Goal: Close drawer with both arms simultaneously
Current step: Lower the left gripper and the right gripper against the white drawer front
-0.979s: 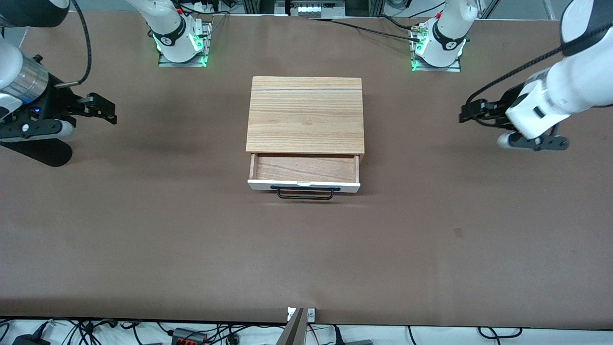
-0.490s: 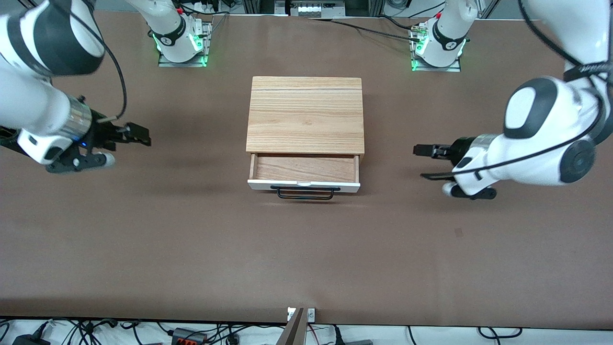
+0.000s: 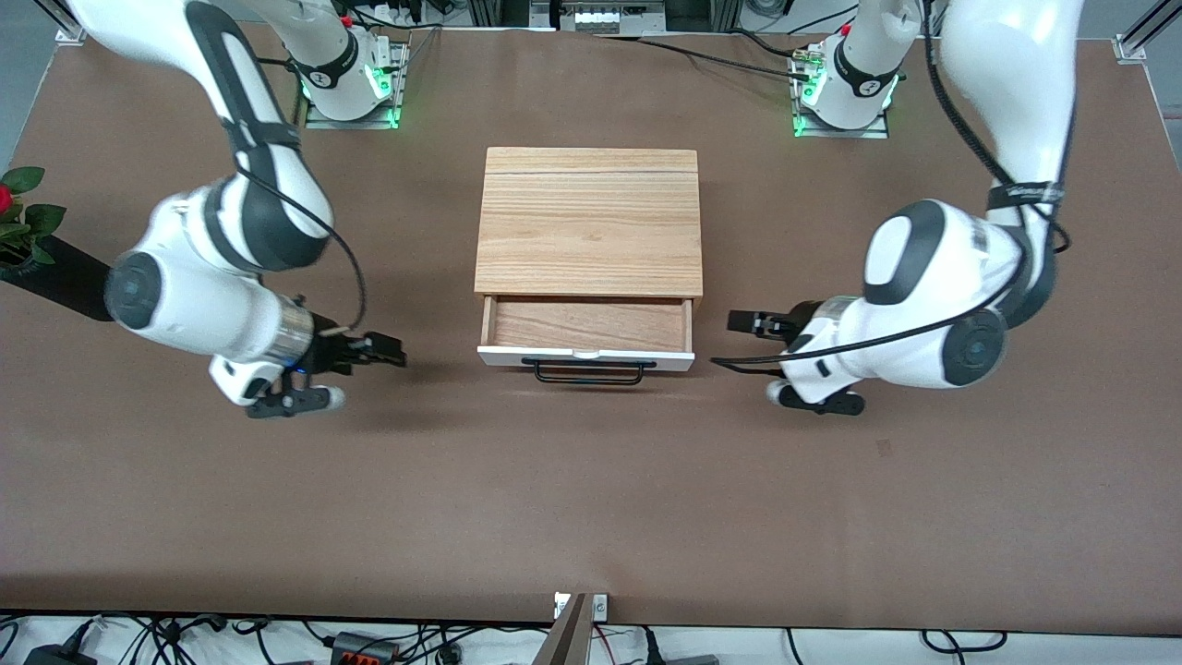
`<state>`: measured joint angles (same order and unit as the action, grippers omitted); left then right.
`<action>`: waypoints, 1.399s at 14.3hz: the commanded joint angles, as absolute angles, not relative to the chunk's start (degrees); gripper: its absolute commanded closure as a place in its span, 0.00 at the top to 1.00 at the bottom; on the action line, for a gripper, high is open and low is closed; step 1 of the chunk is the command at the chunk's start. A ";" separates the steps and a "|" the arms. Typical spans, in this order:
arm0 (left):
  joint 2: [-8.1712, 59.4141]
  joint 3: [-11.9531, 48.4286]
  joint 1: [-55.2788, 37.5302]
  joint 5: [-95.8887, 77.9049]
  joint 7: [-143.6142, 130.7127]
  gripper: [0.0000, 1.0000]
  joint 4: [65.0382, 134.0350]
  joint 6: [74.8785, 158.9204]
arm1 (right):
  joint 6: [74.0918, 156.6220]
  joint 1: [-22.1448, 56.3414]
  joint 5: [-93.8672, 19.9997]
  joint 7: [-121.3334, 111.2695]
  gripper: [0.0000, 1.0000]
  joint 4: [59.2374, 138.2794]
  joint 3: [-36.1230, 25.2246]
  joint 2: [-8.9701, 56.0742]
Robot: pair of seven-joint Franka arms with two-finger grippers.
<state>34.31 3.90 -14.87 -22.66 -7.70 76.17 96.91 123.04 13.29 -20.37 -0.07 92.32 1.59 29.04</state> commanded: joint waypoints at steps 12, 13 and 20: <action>41.31 3.16 -18.02 -22.85 4.39 1.00 74.97 117.50 | 135.70 21.97 -25.22 10.28 1.00 90.97 1.32 32.78; 41.31 3.16 -18.37 -23.03 4.05 1.00 75.58 117.07 | 136.23 22.41 -25.22 10.28 1.00 91.14 1.32 33.04; 40.96 3.25 -18.54 -23.64 3.69 1.00 76.64 112.50 | 136.50 24.52 -25.31 10.28 1.00 91.58 1.32 33.75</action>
